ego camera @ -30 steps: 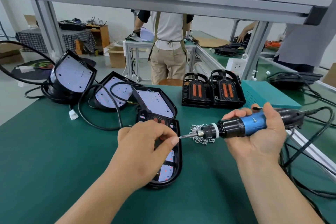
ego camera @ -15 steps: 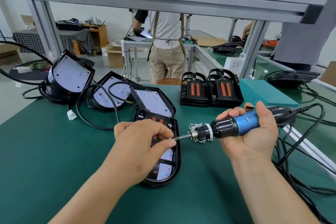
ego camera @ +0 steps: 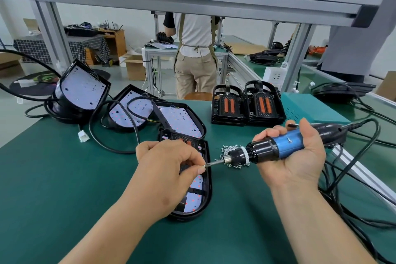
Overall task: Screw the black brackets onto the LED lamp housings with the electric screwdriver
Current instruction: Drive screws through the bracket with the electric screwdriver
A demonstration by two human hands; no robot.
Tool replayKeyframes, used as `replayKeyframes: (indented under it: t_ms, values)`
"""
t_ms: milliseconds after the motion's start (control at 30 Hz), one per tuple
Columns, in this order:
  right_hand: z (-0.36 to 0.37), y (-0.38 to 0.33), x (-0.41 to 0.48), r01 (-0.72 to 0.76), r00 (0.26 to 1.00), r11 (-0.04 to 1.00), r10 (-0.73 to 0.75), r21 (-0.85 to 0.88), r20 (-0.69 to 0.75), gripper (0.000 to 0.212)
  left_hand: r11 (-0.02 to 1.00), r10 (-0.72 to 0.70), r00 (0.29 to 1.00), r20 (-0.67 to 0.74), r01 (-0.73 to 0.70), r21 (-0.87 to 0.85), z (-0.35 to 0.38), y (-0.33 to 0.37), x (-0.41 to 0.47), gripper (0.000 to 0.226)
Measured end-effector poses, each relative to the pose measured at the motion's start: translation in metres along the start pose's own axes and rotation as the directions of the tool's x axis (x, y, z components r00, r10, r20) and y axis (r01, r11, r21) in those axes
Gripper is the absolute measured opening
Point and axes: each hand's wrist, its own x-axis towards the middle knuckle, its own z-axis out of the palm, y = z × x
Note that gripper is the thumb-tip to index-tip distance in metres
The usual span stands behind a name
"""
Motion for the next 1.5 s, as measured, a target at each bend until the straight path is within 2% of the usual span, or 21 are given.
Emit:
replayKeyframes:
  t_ms: [200,267,333,433,500,633,767,867,933,1033,1133,1167,1233,1367,1500]
  values:
    - [0.0,0.0,0.001,0.001,1.0,1.0,-0.001,0.005,-0.023,0.023,1.0,-0.022,1.0,0.001,0.022,-0.004,0.002,-0.001,0.002,0.022]
    - [-0.001,0.0,0.001,0.007,1.0,1.0,-0.007,-0.007,-0.029,0.024,0.999,-0.041,0.999,0.014,0.041,-0.01,-0.001,-0.003,0.003,0.043]
    - [-0.002,0.001,0.002,0.013,0.999,1.0,-0.013,-0.018,-0.034,0.025,0.993,-0.11,0.993,-0.042,0.109,-0.042,-0.006,-0.011,0.005,0.057]
    - [-0.004,0.0,0.003,0.014,0.999,1.0,-0.015,-0.019,-0.047,0.026,0.945,-0.313,0.945,-0.095,0.301,-0.127,-0.013,-0.029,0.009,0.06]
    - [-0.005,0.0,0.004,0.012,0.999,1.0,-0.013,-0.022,-0.05,0.025,0.905,-0.413,0.911,-0.018,0.408,-0.121,-0.014,-0.04,0.011,0.061]
    - [-0.006,0.001,0.005,0.008,0.999,1.0,-0.009,-0.023,-0.052,0.024,0.831,-0.507,0.85,0.144,0.526,-0.178,-0.011,-0.051,0.008,0.055]
    - [-0.005,0.001,0.005,0.018,0.998,1.0,-0.02,-0.025,-0.054,0.023,0.684,-0.498,0.8,0.335,0.6,-0.415,-0.011,-0.05,0.008,0.023]
    - [-0.003,0.002,0.003,0.024,0.999,0.999,-0.025,-0.034,-0.043,0.024,0.604,-0.413,0.768,0.489,0.633,-0.484,-0.012,-0.047,0.008,0.023]
    - [-0.002,0.005,0.001,0.019,0.999,0.999,-0.02,-0.044,-0.027,0.025,0.513,-0.363,0.751,0.551,0.655,-0.555,-0.011,-0.047,0.008,0.027]
    - [0.002,0.011,-0.006,0.002,1.0,0.998,-0.001,-0.064,0.006,0.025,0.338,-0.312,0.754,0.579,0.657,-0.674,-0.004,-0.046,0.009,0.028]
    - [0.006,0.019,-0.013,-0.001,0.999,0.995,0.004,-0.097,0.032,0.028,0.112,-0.335,0.765,0.55,0.611,-0.783,0.01,-0.04,0.009,0.034]
    - [0.007,0.021,-0.015,0.002,0.999,0.994,0.002,-0.109,0.042,0.027,0.069,-0.344,0.774,0.531,0.585,-0.808,0.014,-0.037,0.009,0.032]
    - [0.009,0.024,-0.019,0.014,0.998,0.991,-0.006,-0.133,0.063,0.024,0.07,-0.355,0.8,0.484,0.539,-0.84,0.022,-0.034,0.009,0.029]
    - [0.012,0.027,-0.022,0.053,0.994,0.986,-0.037,-0.156,0.106,0.021,0.216,-0.374,0.856,0.358,0.456,-0.864,0.031,-0.034,0.011,0.04]
    - [0.012,0.027,-0.025,0.076,0.989,0.983,-0.053,-0.169,0.136,0.012,0.311,-0.397,0.874,0.28,0.415,-0.855,0.033,-0.033,0.01,0.047]
